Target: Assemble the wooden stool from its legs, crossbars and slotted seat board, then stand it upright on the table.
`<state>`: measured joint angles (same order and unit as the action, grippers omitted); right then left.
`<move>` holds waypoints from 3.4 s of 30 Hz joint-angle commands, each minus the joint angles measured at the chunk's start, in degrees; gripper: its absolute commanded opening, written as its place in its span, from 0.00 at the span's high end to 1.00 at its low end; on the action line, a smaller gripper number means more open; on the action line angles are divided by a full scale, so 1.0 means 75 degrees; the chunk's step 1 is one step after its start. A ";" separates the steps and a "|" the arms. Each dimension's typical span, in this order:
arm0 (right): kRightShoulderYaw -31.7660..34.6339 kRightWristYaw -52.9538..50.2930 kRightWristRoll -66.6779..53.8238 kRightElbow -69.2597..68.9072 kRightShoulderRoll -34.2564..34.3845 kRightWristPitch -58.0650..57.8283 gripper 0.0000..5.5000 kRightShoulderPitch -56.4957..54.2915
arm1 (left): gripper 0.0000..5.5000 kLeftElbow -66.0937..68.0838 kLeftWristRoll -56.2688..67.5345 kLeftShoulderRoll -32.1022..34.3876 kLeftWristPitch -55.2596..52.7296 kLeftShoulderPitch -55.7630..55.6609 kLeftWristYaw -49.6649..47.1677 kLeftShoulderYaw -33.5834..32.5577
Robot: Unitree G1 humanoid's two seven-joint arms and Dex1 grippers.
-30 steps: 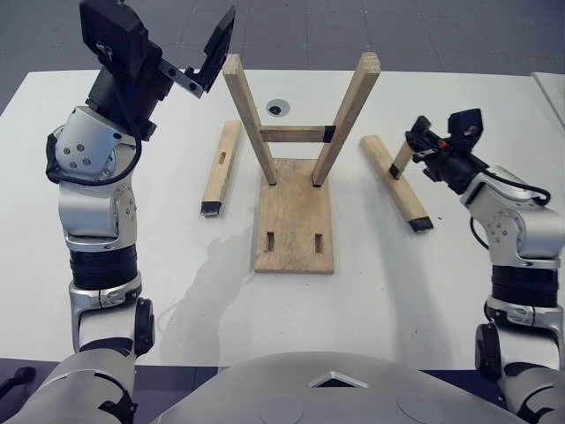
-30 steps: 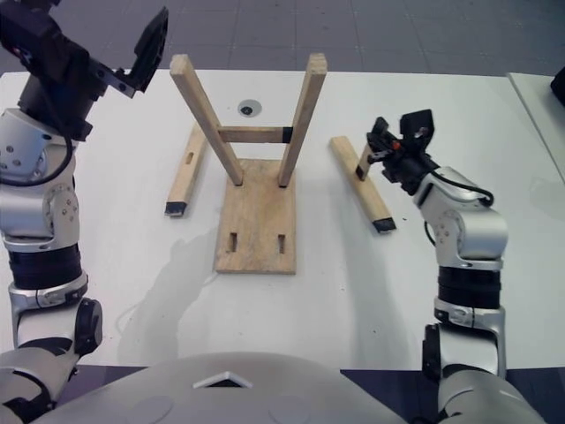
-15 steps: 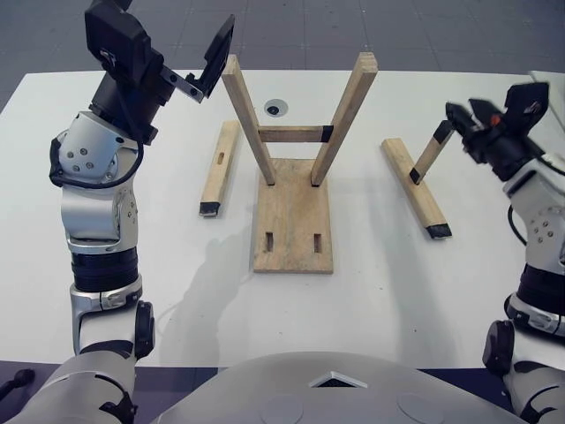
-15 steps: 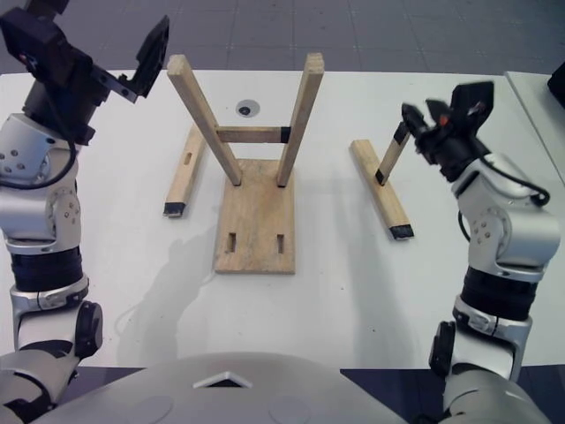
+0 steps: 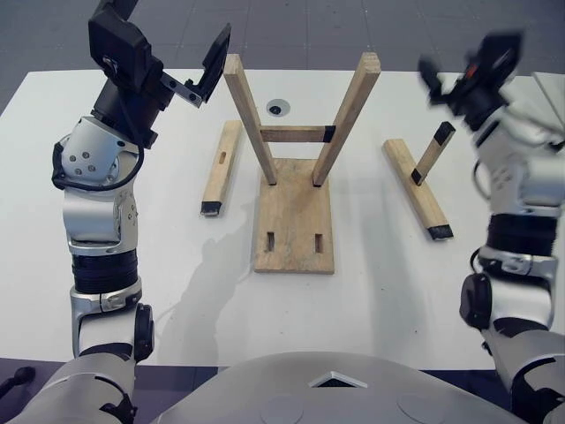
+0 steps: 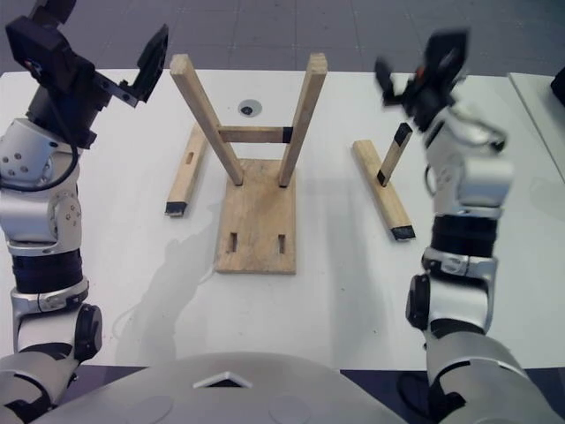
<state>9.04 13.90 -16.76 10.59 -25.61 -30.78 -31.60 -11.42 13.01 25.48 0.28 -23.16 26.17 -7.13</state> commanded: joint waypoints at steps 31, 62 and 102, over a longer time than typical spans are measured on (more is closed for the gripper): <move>0.1946 0.1367 -0.1214 -0.5168 -0.0077 -0.1306 0.25 0.6544 | 0.02 0.0187 -0.0168 0.0087 0.0140 0.0654 -0.0067 -0.0110; 0.1612 0.0241 -0.0888 -0.4104 0.0046 -0.0317 0.63 0.3293 | 0.02 0.0424 0.0242 -0.0113 -0.0170 0.0276 -0.0241 -0.0275; 0.1086 -0.1798 -1.0465 -0.5931 -0.0757 -0.2412 0.63 0.0140 | 0.02 -0.1393 1.1627 -0.0027 -0.6415 -0.0766 -0.2013 -0.0697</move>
<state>18.85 -0.25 -90.67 -34.76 -29.98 -49.59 -31.13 -21.65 95.65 25.69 -47.59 -28.80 10.99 -12.95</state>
